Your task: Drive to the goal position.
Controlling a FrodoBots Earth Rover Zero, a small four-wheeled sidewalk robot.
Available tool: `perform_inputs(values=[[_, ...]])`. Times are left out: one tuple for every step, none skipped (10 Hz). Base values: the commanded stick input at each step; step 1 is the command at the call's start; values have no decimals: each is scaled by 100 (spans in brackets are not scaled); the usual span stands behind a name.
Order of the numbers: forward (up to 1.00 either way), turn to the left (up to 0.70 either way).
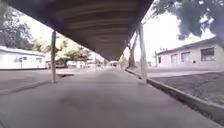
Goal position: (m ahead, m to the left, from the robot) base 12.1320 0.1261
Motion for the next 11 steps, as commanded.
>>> perform_inputs(values=[[70,0],[70,0],[70,0],[70,0],[70,0],[70,0],[70,0],[70,0],[70,0],[70,0],[70,0]])
